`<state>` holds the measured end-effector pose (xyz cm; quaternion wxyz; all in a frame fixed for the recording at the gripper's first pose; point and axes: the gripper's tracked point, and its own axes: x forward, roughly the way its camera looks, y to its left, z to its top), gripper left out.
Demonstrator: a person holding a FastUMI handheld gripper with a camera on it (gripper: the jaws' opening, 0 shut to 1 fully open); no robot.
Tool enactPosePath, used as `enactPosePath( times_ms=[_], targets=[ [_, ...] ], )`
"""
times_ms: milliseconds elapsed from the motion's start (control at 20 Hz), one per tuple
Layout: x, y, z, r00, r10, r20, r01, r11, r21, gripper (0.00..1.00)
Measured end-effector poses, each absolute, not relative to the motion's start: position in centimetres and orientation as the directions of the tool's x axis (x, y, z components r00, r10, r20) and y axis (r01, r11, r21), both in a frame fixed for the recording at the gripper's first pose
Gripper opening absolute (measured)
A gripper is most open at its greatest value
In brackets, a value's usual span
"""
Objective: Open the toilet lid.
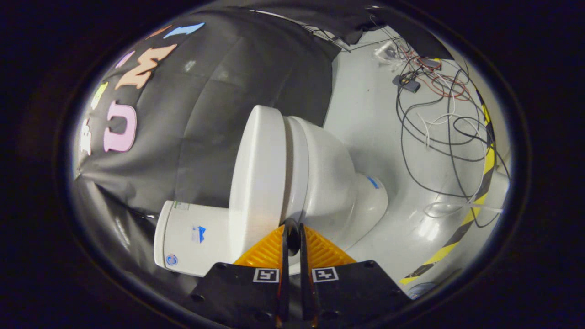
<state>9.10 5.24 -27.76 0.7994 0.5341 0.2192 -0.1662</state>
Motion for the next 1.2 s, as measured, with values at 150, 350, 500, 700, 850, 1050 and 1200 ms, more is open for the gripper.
enactPosePath(
  times_ms=[150,350,500,700,850,1050,1200],
  targets=[
    [9.1,5.4,-27.8,0.839,-0.042,-0.542,0.514,0.39,0.764,0.15],
    [9.1,5.6,-27.8,0.821,-0.04,-0.569,0.553,0.301,0.777,0.16],
    [9.2,6.1,-27.0,0.82,-0.035,-0.572,0.55,0.327,0.768,0.01],
    [9.2,5.9,-25.7,0.785,-0.087,-0.613,0.594,0.387,0.705,0.0],
    [9.4,6.3,-23.0,0.798,-0.126,-0.589,0.575,0.452,0.682,0.01],
    [9.8,7.2,-18.6,0.83,-0.168,-0.531,0.517,0.589,0.622,0.0],
    [10.1,7.3,-17.0,0.814,-0.22,-0.538,0.528,0.665,0.528,0.01]
  ],
)
